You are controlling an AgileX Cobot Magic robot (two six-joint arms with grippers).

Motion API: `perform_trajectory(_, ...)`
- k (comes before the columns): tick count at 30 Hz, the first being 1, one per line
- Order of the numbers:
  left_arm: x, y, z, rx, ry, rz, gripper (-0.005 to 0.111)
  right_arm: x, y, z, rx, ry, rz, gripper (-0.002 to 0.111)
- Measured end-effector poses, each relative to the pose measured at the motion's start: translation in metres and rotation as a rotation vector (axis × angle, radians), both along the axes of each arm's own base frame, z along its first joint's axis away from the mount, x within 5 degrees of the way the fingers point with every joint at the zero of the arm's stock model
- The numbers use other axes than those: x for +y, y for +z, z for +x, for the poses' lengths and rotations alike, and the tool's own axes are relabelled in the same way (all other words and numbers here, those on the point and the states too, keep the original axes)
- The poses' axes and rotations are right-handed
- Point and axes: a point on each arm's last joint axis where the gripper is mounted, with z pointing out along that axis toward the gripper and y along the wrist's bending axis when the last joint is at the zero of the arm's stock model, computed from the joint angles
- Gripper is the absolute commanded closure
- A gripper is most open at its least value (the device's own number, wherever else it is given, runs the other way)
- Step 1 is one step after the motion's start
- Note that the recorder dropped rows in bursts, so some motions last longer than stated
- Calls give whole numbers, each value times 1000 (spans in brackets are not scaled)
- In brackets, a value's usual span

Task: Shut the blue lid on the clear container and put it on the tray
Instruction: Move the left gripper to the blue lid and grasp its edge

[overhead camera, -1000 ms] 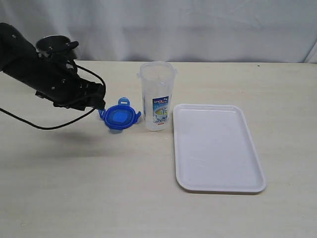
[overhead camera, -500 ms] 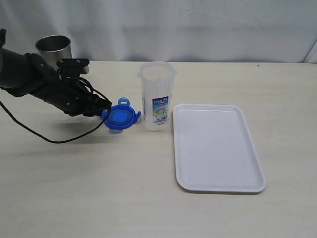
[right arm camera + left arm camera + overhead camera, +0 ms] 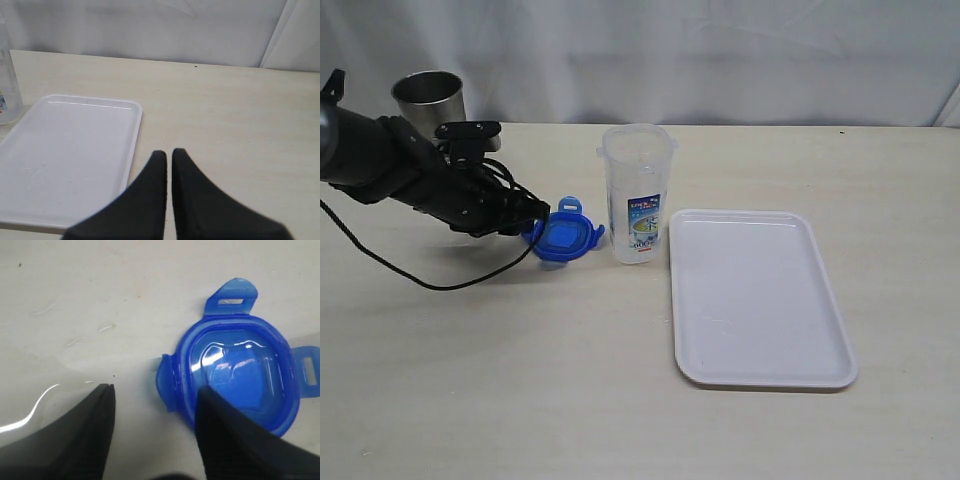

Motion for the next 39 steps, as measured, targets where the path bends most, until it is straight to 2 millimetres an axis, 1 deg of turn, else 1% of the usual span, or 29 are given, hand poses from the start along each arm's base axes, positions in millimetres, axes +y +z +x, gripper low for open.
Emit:
perform_trajectory(6,-14,1,-1,-46,-14,16,60,0,0,0,0,0,0,104)
perform_trajectory(10,-16,1,-1,-65,-12,22,60,0,0,0,0,0,0,104)
perform_trajectory(13,-16,-4,0,-57,-9,28,60,0,0,0,0,0,0,104)
perform_trajectory(16,-16,-16,-1,-30,-10,37,60,0,0,0,0,0,0,104)
perform_trajectory(18,-15,-19,-1,-23,-10,39,60,0,0,0,0,0,0,104)
perform_trajectory(29,-15,-19,0,-36,-3,44,60,0,0,0,0,0,0,104)
perform_trajectory(36,-15,-1,2,-84,4,34,60,0,0,0,0,0,0,104)
perform_trajectory(39,-14,-1,2,-94,9,37,60,0,0,0,0,0,0,104)
